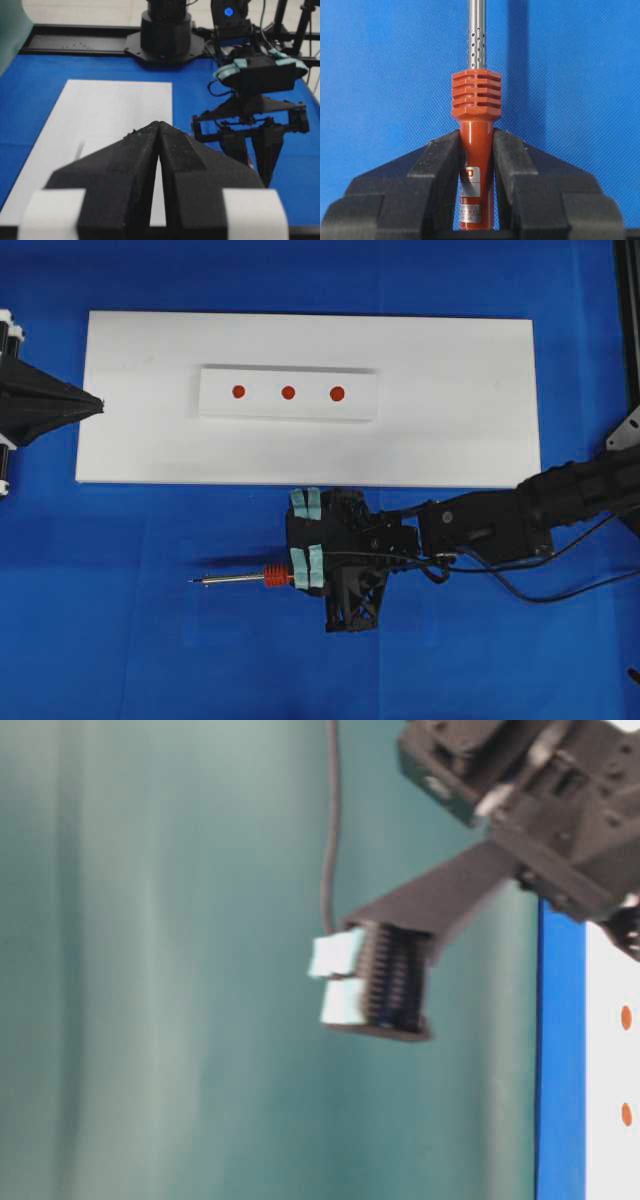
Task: Touch the tip of the soldering iron to the mark.
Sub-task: 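Carry the iron down and lay it on the blue table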
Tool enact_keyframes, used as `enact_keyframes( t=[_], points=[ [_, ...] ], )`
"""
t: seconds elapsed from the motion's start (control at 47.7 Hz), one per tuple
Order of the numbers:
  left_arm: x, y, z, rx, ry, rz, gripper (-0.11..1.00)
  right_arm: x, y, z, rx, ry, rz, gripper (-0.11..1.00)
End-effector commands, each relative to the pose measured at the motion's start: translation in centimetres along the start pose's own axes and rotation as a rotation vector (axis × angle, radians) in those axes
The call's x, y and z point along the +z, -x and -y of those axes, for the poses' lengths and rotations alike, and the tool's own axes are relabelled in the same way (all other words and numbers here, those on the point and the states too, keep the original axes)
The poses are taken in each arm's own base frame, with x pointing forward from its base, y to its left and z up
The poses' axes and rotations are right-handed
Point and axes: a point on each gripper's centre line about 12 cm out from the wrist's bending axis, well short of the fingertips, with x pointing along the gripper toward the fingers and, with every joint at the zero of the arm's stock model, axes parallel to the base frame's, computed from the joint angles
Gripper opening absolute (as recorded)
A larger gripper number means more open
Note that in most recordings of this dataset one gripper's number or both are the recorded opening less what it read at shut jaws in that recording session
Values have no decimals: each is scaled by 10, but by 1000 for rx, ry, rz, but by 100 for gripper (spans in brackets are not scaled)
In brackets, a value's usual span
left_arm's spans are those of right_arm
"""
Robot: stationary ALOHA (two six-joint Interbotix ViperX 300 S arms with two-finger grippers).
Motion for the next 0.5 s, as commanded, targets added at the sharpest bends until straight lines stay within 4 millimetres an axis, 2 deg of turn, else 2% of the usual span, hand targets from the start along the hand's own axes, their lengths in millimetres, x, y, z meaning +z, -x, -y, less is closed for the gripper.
enact_keyframes(
  t=[0.0, 0.482],
  points=[
    [3, -2, 0, 1, 0, 9, 0, 8, 1, -4, 11, -7, 33, 6],
    [3, -2, 0, 0, -2, 8, 0, 4, -3, -3, 8, -11, 19, 7]
  ],
)
